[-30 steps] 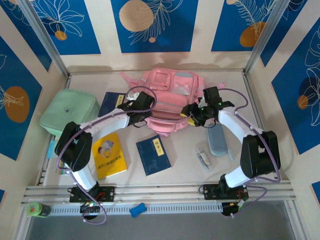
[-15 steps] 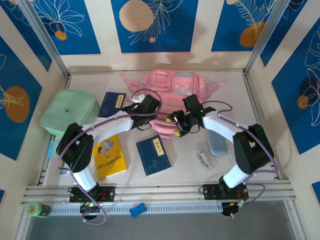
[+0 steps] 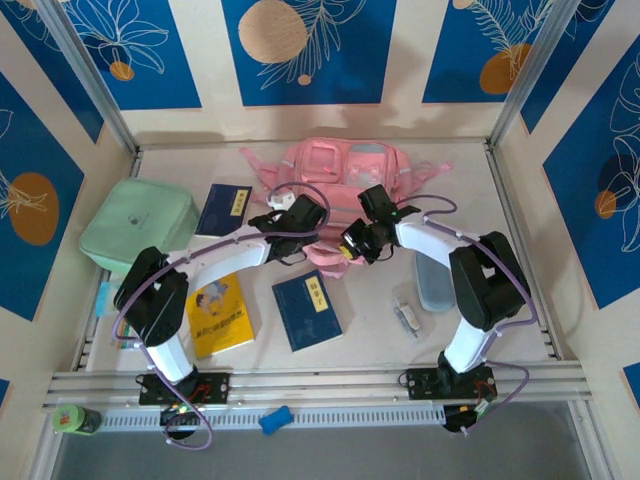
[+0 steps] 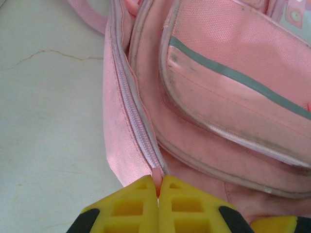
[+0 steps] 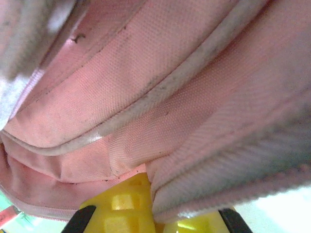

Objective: Pack the student bag
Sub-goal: Unzip the student bag at the top-center of the table.

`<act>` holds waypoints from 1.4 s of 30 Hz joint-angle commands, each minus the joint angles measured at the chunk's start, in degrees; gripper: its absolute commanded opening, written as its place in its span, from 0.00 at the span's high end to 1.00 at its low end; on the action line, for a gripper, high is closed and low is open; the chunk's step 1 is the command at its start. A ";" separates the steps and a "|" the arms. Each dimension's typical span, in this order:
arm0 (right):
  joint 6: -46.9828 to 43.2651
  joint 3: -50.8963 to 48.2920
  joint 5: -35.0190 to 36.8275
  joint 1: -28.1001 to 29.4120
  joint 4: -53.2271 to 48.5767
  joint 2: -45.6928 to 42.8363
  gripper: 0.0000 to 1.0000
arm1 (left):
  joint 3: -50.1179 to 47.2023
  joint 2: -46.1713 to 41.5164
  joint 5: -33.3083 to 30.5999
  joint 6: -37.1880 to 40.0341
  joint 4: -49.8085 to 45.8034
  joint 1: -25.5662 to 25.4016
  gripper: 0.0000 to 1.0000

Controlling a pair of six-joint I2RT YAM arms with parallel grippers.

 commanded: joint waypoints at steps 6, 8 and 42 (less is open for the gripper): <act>-18.19 -0.49 -0.47 -5.77 -7.86 -7.31 1.00 | -1.22 -2.74 -5.29 -1.21 -2.64 5.30 1.00; -20.59 -0.83 -1.49 -7.59 -9.22 -8.41 1.00 | -1.49 -2.72 -4.40 -0.96 -2.24 7.37 1.00; -27.67 0.19 -10.62 -13.43 -10.09 -13.47 1.00 | -22.67 -7.97 41.19 46.57 33.18 10.44 0.48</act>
